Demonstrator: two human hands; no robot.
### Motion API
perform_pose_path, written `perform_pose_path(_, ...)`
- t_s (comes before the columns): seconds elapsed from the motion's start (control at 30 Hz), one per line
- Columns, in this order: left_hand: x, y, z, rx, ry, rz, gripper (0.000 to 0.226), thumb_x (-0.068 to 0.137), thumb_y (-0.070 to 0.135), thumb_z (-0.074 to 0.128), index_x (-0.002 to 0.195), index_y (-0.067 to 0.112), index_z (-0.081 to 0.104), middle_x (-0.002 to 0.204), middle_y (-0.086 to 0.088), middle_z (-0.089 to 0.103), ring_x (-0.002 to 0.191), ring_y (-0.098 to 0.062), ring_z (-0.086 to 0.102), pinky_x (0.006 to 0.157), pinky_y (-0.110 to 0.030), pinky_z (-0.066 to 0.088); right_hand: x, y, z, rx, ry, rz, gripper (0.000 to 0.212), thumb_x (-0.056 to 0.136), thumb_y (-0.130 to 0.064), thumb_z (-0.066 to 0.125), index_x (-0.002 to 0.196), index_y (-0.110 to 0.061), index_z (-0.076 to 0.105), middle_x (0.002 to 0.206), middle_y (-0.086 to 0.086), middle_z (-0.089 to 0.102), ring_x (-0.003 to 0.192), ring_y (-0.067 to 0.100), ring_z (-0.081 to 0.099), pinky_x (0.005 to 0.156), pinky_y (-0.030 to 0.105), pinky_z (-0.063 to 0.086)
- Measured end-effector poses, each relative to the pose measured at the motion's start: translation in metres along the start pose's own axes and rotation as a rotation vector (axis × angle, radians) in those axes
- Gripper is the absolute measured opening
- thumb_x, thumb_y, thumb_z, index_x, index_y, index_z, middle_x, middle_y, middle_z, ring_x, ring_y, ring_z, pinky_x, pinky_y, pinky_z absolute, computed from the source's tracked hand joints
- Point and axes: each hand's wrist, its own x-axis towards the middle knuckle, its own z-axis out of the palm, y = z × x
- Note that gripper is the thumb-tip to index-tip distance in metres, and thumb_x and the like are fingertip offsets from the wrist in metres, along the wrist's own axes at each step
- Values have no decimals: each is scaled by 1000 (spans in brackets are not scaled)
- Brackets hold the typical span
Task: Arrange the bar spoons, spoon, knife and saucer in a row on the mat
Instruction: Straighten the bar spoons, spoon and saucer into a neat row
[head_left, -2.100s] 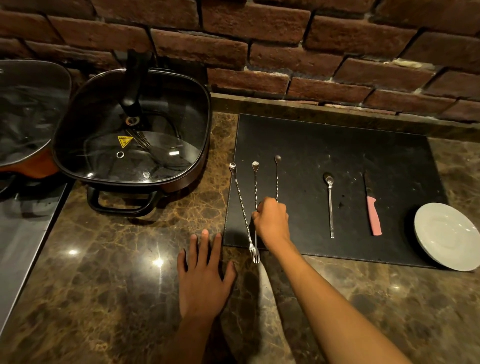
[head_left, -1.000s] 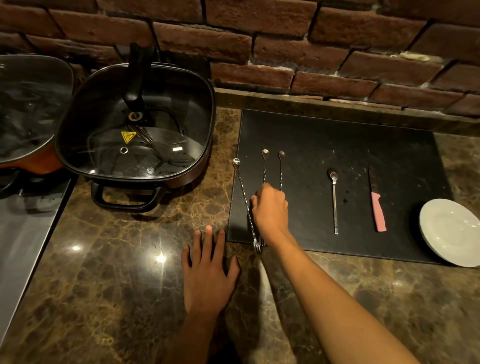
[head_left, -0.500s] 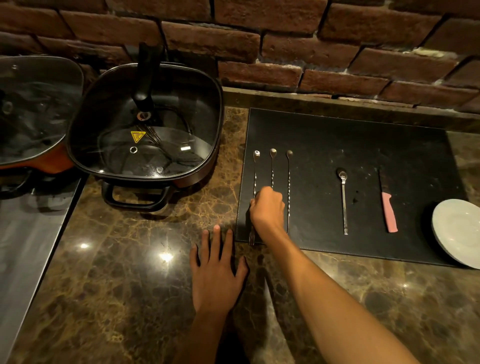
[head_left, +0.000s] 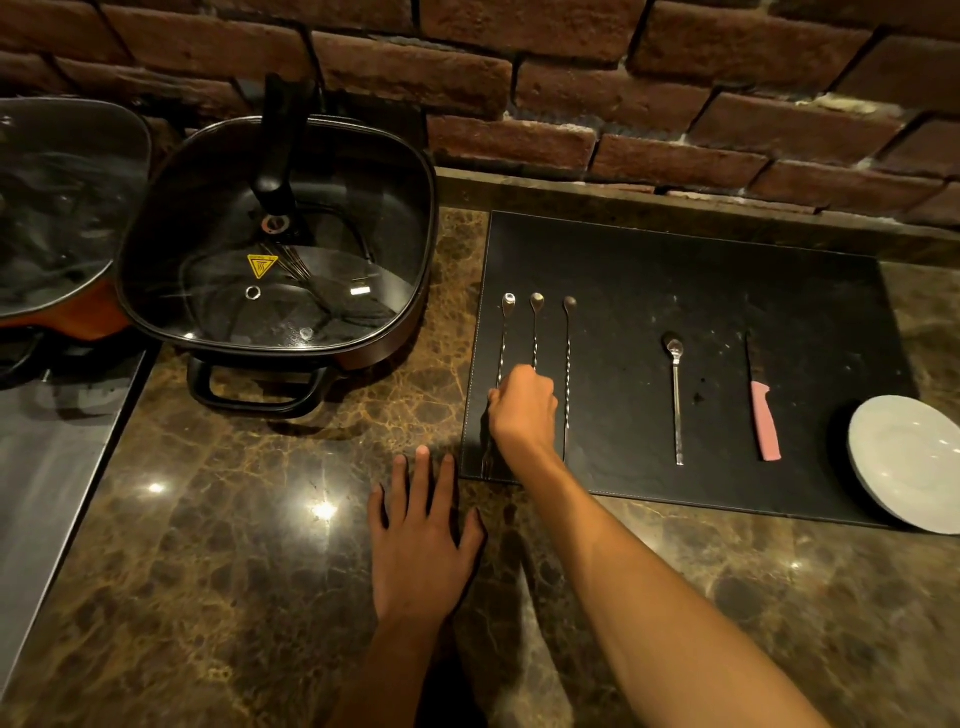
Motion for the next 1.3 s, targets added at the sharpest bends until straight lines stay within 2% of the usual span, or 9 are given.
perform_pose_path(0.07,0,1,-1,-1,-2,-3,68,99,55,31,159,22,33,168,-11,27,156,-33,26,122,-57,22,1,1,0,-15,6,-10,10,95,-12,60,86,-9,56,91,11,57,77,25,49,65,35,40)
perform_pose_path(0.13,0,1,-1,-7,-5,-6,66,100,53,31,159,23,33,168,-10,27,156,-32,25,122,-59,24,1,2,1,-28,10,-19,18,94,-11,60,79,-10,50,85,7,50,76,24,48,65,35,41)
perform_pose_path(0.53,0,1,-1,-17,-6,-12,65,100,52,30,159,24,31,169,-10,26,157,-32,24,122,-60,25,4,4,6,-17,-15,10,26,93,-7,56,71,-12,44,72,-2,39,74,21,46,64,38,40)
perform_pose_path(0.63,0,1,-1,-16,-6,-11,65,100,52,30,159,24,30,169,-10,26,156,-32,24,122,-59,24,4,3,6,-43,-6,-12,14,94,-7,56,80,-8,52,80,3,47,78,24,49,65,38,43)
perform_pose_path(0.7,0,1,-1,-19,-7,-11,65,100,52,31,159,24,30,169,-10,26,157,-32,24,122,-59,24,4,3,5,-52,-11,-28,4,94,-8,59,93,-4,59,95,13,59,86,29,57,69,41,50)
perform_pose_path(0.8,0,1,-2,-26,-9,-13,65,100,52,32,159,23,32,169,-10,27,156,-32,24,122,-59,24,3,2,4,-42,-26,-29,9,95,-11,60,100,-4,61,105,16,63,95,33,62,75,43,53)
perform_pose_path(0.97,0,1,-2,-21,-10,-10,65,100,51,32,158,23,33,169,-10,27,157,-32,23,122,-60,24,2,3,3,-19,-34,-28,9,96,-12,61,99,-4,60,100,12,60,88,27,58,72,39,51)
perform_pose_path(1.1,0,0,-1,-19,-5,-9,65,101,51,31,159,23,31,169,-10,27,157,-32,23,122,-59,24,2,4,3,-14,-24,-36,9,97,-14,58,92,-7,54,89,4,43,83,23,45,70,37,41)
perform_pose_path(1.3,0,0,0,-17,-9,-9,64,101,52,30,158,23,30,169,-10,27,157,-32,22,123,-58,23,2,5,3,11,-37,-31,11,96,-15,59,90,-9,54,84,1,42,82,22,46,68,36,42)
